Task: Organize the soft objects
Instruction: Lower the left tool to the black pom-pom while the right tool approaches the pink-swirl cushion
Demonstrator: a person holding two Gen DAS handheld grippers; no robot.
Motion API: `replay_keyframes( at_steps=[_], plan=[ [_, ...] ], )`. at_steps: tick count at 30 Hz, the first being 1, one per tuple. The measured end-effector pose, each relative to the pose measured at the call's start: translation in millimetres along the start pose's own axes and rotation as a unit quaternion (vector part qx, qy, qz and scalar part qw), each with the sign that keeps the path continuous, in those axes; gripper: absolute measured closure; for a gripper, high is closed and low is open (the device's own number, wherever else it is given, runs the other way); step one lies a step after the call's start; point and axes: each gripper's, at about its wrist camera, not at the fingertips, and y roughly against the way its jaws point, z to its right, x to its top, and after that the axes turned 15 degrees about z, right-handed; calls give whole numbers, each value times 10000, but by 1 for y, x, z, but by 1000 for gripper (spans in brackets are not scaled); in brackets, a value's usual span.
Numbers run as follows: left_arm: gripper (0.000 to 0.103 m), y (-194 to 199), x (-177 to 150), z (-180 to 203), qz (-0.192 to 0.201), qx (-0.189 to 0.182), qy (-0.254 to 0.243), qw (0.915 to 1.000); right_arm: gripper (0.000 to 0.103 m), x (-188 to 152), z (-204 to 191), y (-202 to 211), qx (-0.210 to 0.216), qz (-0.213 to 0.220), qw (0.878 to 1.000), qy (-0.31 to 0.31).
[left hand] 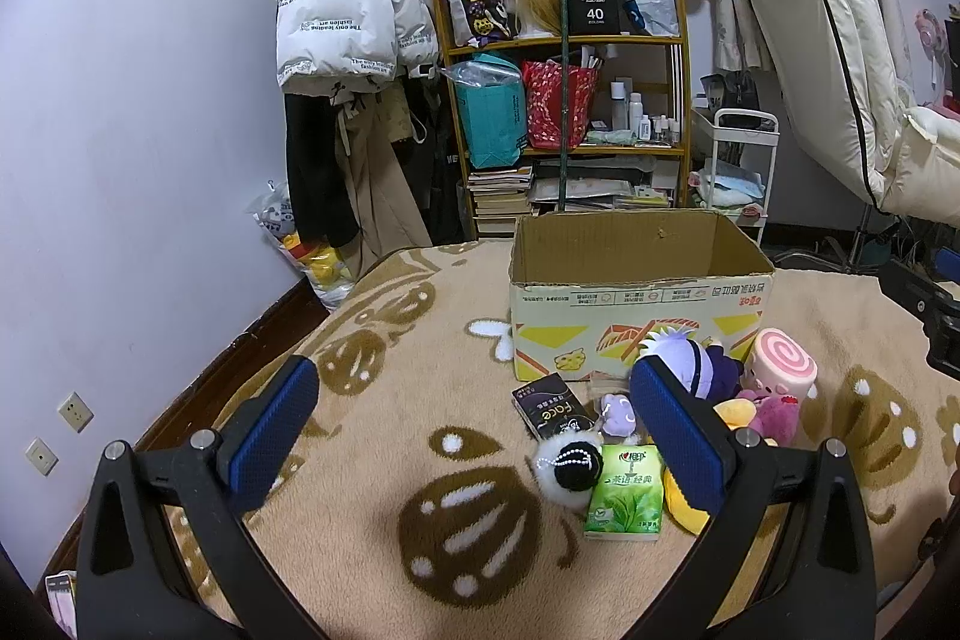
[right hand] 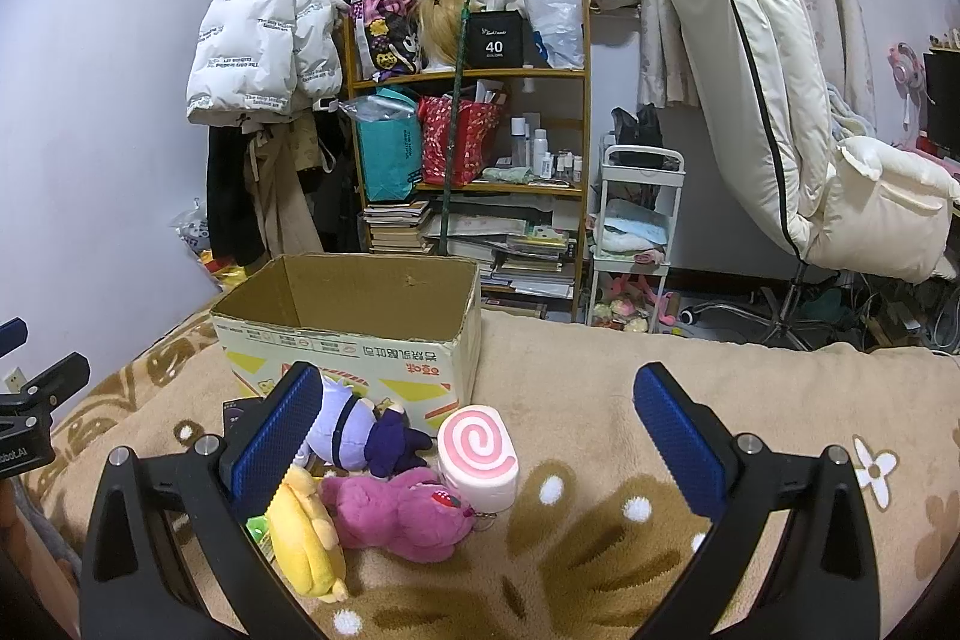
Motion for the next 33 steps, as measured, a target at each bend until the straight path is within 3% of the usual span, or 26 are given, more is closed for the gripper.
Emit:
replay_keyframes(
  at_steps=[16, 27, 33],
  plan=[
    [1, -10, -7, -4, -133, 17, -2, 9999, 0, -1, -2, -1, 29, -12, 10000, 7],
    [1, -41, -13, 8, -709, -51, -146, 9974, 0, -5, -13, -25, 223, -198, 9993, 205],
    [1, -66, -13, 16, -969, -51, -215, 9950, 0, -11, -17, -52, 365, -504, 9978, 228]
  ],
)
